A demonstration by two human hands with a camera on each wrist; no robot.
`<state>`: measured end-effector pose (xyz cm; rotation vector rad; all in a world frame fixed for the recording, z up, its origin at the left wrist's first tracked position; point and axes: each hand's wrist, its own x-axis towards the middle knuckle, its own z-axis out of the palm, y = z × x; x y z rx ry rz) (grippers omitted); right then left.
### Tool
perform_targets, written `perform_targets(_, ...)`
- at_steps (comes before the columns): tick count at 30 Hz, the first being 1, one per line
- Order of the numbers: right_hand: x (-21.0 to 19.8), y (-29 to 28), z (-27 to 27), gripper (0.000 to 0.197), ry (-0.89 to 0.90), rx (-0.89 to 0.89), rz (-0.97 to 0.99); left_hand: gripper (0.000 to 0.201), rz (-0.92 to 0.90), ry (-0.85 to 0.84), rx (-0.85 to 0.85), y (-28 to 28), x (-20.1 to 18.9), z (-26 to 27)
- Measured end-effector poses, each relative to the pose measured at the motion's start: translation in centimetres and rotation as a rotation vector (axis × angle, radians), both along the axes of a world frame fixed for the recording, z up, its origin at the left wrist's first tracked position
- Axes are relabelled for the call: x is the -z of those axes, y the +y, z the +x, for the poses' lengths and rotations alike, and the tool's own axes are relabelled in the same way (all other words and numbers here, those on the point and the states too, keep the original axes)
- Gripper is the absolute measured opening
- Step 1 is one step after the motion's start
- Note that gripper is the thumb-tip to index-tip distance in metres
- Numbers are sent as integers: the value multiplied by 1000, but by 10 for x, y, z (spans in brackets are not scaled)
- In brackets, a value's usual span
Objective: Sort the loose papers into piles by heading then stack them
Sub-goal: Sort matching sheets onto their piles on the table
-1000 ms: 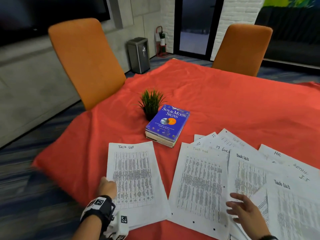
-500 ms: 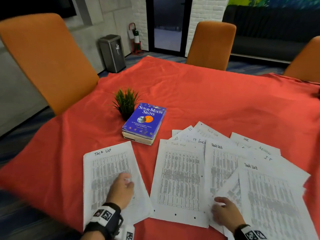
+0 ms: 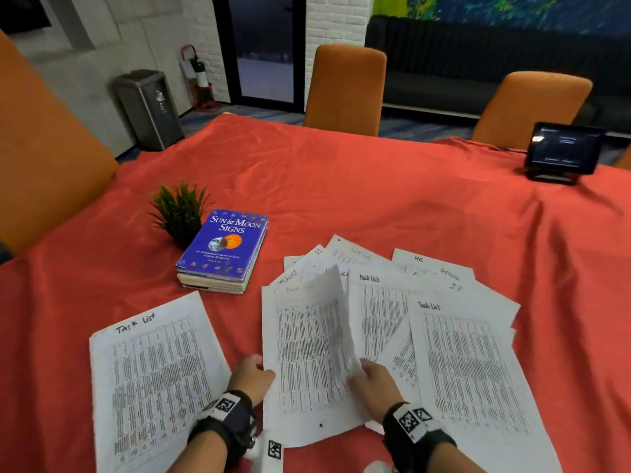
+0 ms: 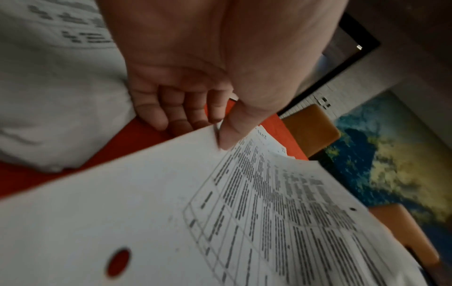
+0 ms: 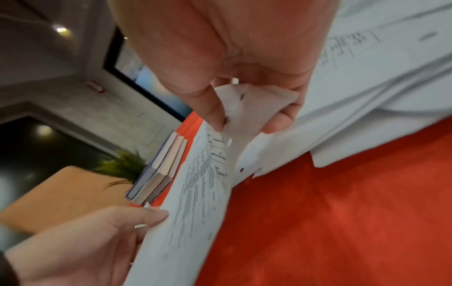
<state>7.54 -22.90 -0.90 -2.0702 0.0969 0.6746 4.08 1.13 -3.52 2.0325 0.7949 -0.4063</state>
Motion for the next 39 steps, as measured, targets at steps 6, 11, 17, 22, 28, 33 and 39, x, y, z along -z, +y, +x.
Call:
perform_targets(6,-9,-17,-9,28,-144,-83,75,6,-330,-74,-168,1,0,-5)
perform_targets(11,-13,-37,-14,19,4,-162,125,43,-417,-181,-263,-1,17,4)
perform_targets(17,-6,-100,-5,30,-74,212,-98,17,-389,-268,-213,-21,-9,6)
perform_targets(22,12,-194,2,89,-38,575,-613,42,-427,-179,-237,-37,-5,8)
perform_targets(28,33,-256,-7,75,63,620,-588,20,-477,-164,-149,-77,-19,3)
perform_targets(33,21,-259,-7,9,-124,692,-502,14,-492,-179,-117,-97,-18,-3)
perform_targets(39,0,-254,-14,6,-258,761,81,30,-431,-196,-146,-106,-19,-9)
